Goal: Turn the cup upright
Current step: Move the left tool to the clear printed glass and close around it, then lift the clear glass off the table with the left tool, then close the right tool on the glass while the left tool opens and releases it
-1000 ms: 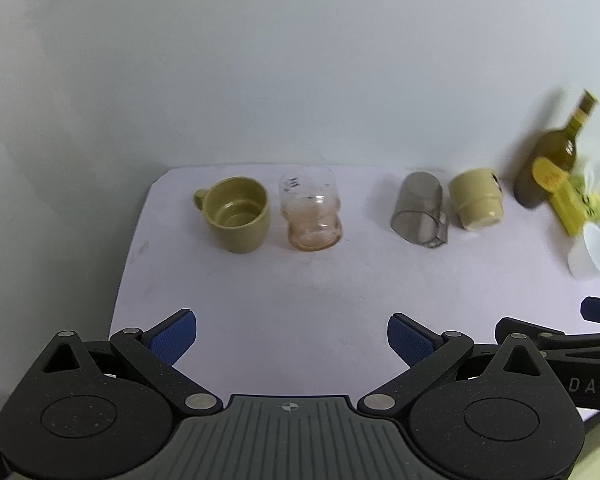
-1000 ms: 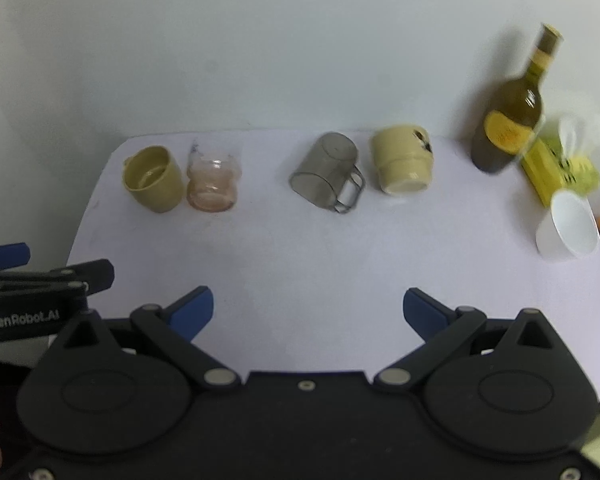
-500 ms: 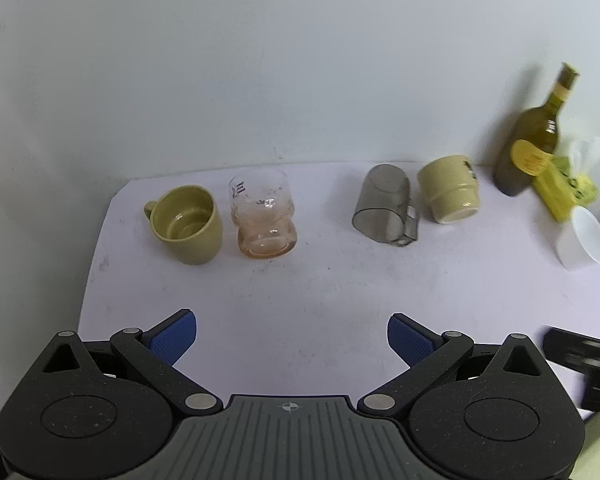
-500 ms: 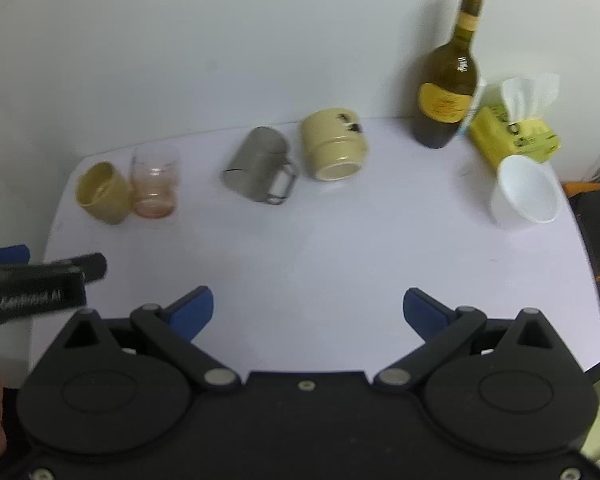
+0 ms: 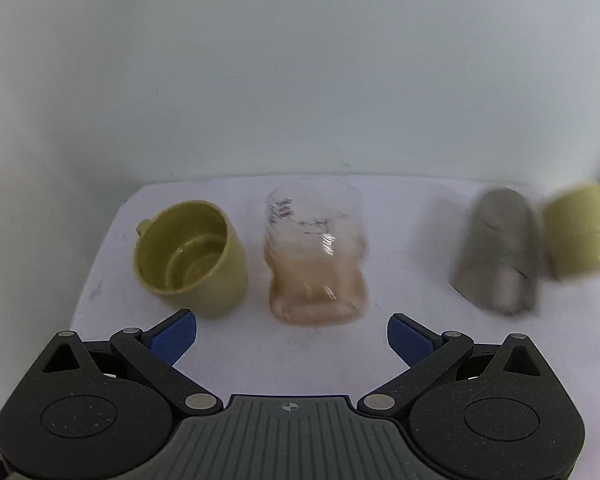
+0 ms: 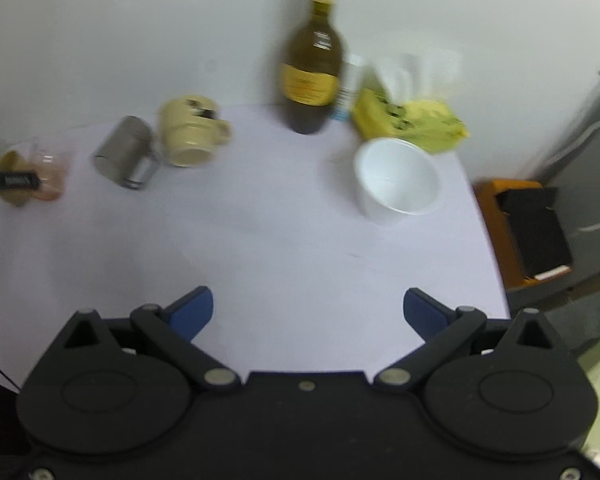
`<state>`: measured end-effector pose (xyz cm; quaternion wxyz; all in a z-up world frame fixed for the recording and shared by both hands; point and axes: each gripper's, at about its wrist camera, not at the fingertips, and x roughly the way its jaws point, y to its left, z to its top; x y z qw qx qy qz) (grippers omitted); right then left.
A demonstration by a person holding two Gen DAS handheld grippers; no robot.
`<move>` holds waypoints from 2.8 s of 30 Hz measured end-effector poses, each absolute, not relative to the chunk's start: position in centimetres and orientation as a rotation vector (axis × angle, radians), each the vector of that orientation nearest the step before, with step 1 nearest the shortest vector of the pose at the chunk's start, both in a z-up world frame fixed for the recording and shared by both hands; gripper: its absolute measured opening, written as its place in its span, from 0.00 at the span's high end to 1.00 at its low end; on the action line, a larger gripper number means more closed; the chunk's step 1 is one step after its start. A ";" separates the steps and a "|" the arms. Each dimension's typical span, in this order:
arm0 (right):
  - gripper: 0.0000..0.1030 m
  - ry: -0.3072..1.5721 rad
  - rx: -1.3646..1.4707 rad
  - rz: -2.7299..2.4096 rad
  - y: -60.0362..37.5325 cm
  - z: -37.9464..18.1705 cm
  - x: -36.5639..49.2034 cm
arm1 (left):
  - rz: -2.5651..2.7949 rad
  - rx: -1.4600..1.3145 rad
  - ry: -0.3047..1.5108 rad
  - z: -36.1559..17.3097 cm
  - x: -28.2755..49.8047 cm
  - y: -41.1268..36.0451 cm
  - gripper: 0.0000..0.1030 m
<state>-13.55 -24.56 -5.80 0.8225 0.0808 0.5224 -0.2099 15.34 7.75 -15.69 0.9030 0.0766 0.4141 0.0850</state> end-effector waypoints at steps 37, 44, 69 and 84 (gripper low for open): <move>0.00 1.034 0.286 -0.596 -13.4 -3.6 -12.9 | 0.008 0.170 0.973 -18.4 16.4 11.5 0.34; 0.00 1.008 0.203 -0.465 -13.2 -2.3 -11.2 | 0.055 0.098 0.998 -18.1 13.0 13.1 0.34; 0.00 1.000 0.085 -0.348 -20.8 -2.1 -14.0 | 0.118 0.034 0.960 -19.7 13.9 6.6 0.34; 0.00 1.031 0.161 -0.359 -17.3 -3.8 -12.5 | -0.062 0.088 0.948 -16.3 10.0 7.2 0.13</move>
